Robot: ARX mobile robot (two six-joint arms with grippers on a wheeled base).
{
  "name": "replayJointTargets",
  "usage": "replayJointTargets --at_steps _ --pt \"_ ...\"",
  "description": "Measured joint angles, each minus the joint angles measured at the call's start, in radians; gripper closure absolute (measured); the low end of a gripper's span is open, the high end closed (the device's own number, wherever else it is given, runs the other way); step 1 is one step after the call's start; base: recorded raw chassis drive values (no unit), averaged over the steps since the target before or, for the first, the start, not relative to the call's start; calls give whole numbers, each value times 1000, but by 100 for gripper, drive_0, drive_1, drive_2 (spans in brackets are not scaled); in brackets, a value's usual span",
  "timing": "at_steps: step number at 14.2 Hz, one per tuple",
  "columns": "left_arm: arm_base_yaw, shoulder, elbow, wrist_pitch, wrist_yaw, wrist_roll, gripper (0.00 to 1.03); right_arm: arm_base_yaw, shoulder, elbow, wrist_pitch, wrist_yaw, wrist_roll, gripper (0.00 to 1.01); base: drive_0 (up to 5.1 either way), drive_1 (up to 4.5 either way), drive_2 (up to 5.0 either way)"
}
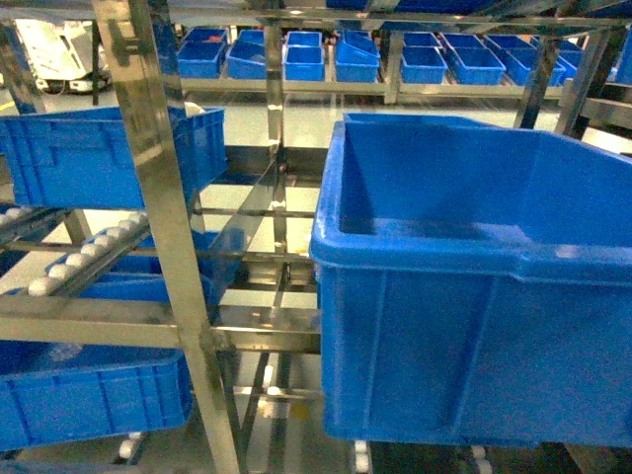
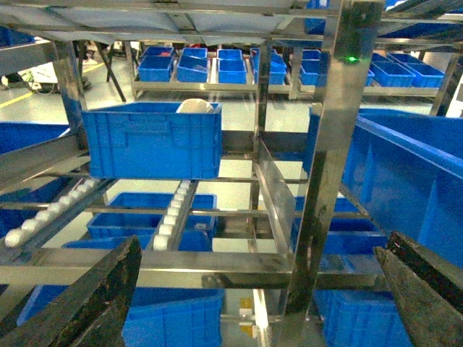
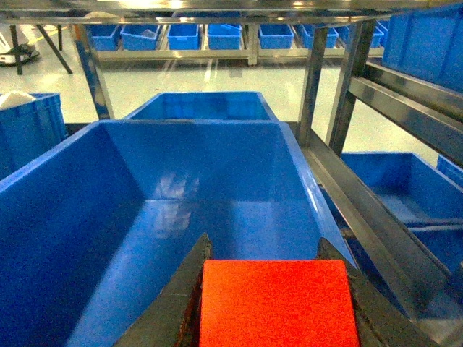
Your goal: Place magnetic block on left shelf second layer
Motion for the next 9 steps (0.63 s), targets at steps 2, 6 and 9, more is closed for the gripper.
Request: replayJointTargets --at_steps 2,6,9 --pt "0 0 0 0 1 0 5 5 5 0 -3 -1 0 67 -9 160 -178" --pt "0 0 0 2 3 0 5 5 5 0 0 -1 0 67 -5 92 -103" --pt "0 0 0 3 3 0 5 5 4 0 0 0 0 67 0 0 0"
